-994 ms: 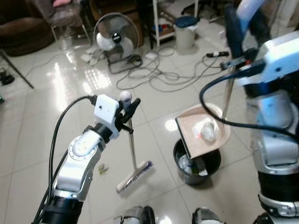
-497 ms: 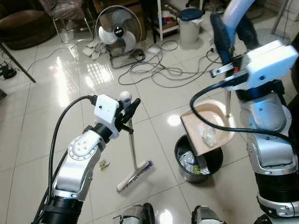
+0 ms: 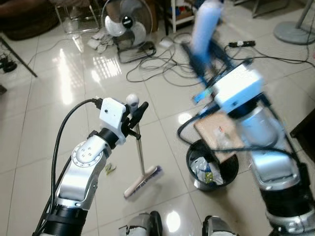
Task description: Sweep floor
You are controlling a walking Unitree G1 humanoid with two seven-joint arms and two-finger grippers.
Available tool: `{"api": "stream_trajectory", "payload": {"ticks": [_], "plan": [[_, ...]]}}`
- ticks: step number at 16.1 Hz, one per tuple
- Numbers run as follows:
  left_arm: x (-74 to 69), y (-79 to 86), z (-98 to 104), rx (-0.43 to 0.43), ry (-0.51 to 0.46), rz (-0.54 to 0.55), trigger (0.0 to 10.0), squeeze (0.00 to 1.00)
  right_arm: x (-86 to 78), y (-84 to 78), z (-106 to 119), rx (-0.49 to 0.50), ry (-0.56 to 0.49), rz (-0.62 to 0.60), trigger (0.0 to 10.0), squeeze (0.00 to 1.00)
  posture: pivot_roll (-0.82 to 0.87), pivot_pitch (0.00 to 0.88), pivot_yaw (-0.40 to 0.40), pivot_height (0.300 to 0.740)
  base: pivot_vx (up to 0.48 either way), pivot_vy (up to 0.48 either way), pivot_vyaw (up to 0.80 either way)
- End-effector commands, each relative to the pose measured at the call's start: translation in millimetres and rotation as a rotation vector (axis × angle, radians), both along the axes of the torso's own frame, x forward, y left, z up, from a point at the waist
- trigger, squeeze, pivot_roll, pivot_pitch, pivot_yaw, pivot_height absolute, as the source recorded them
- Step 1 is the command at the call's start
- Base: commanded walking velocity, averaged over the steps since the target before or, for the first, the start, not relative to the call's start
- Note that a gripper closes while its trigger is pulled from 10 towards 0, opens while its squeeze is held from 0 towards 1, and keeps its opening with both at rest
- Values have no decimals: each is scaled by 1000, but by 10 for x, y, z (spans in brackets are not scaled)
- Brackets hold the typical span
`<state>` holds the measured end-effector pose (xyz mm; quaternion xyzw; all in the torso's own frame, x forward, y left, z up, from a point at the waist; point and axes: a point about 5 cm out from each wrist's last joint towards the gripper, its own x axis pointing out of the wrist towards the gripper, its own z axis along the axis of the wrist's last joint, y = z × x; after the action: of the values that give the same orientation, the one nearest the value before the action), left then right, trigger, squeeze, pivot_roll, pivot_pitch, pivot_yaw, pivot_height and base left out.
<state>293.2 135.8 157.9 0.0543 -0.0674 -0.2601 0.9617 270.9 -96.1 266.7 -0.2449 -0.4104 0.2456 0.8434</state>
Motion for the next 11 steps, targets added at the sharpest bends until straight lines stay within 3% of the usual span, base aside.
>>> {"api": "stream_trajectory", "payload": {"ticks": [1,5,6,9,10,11], "plan": [[-19,23,61,20,-36,0,10000,0,-102,126,33,-29,-48,57,10000,0,-26,103,155,740,0,0,0],[-9,7,60,16,-36,1,10000,0,-155,229,-23,-96,-53,85,10000,0,-32,106,153,740,0,0,0],[-9,2,51,15,-34,2,10000,0,-164,248,-41,-152,-67,80,10000,0,-36,106,149,740,0,0,0],[-6,6,31,13,-26,18,10000,0,-137,220,-23,-207,-79,37,10000,0,-39,100,137,740,0,0,0],[9,26,13,13,-12,40,10000,0,-96,160,56,-163,-71,0,10000,0,-41,96,133,740,0,0,0],[40,56,-3,19,5,77,10000,0,-43,77,204,-29,-50,-30,10000,0,-42,90,128,740,0,0,0]]}}
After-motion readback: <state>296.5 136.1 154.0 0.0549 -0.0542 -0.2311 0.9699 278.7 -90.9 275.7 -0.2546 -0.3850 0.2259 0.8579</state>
